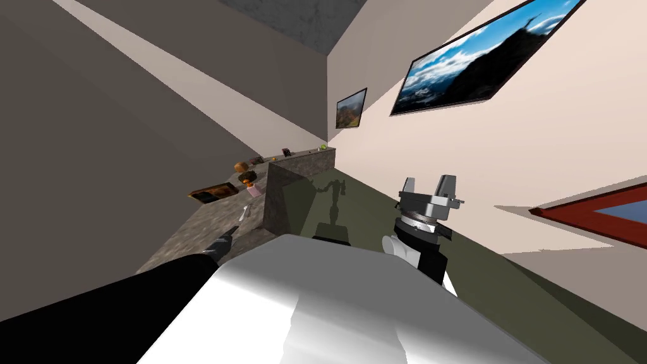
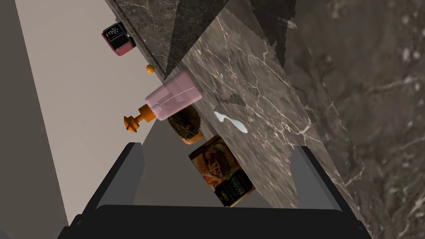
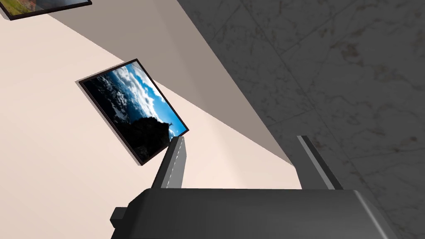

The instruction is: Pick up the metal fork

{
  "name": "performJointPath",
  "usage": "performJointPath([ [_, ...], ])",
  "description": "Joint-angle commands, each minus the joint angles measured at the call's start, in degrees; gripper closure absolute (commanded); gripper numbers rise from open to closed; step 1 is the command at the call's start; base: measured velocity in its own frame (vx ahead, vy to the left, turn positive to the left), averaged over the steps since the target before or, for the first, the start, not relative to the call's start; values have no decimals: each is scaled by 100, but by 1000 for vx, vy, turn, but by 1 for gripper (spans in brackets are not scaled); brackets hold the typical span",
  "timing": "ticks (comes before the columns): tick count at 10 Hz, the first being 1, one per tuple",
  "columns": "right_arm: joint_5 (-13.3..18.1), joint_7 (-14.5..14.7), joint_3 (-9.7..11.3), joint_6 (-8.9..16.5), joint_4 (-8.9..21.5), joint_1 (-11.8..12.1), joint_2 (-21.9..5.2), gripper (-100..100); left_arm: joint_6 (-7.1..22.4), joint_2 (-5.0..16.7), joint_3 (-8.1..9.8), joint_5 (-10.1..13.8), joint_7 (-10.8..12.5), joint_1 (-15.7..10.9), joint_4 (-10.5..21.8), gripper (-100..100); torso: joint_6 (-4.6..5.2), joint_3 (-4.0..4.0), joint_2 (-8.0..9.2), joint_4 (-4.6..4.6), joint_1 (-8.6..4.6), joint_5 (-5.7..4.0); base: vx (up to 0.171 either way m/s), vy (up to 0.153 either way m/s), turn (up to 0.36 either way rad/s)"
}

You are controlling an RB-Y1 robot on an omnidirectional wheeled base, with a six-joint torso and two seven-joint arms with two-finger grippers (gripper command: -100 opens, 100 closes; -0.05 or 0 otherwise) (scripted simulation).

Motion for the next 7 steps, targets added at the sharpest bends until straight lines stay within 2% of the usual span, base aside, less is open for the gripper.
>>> performJointPath([
  [1, 0, 0, 0, 0, 0, 0, 0, 0, 144, 127, 63, 51, 44, 279, 126, -100, 0, 0, 0, 0, 0, 0, 11, 11, -229],
  [2, 0, 0, 1, 0, 0, -1, 0, 0, 144, 127, 63, 51, 44, 279, 126, -100, 5, 0, 1, 0, 2, 0, 8, 16, -152],
  [4, 0, 0, 1, 0, 0, -1, 0, 0, 392, 327, 132, 115, 120, 642, 349, -100, 6, 0, 0, 0, 5, 0, 12, 32, -378],
  [5, 0, 0, 0, 0, 0, -1, 0, 0, 392, 327, 132, 115, 120, 642, 349, -100, 6, -1, 0, -1, 15, 2, 11, 49, -108],
  [7, 0, 0, 0, 0, 0, -1, 0, 0, 635, 482, 171, 157, 194, 956, 535, -100, 5, -1, -1, 0, 15, 3, 8, 51, -301],
])
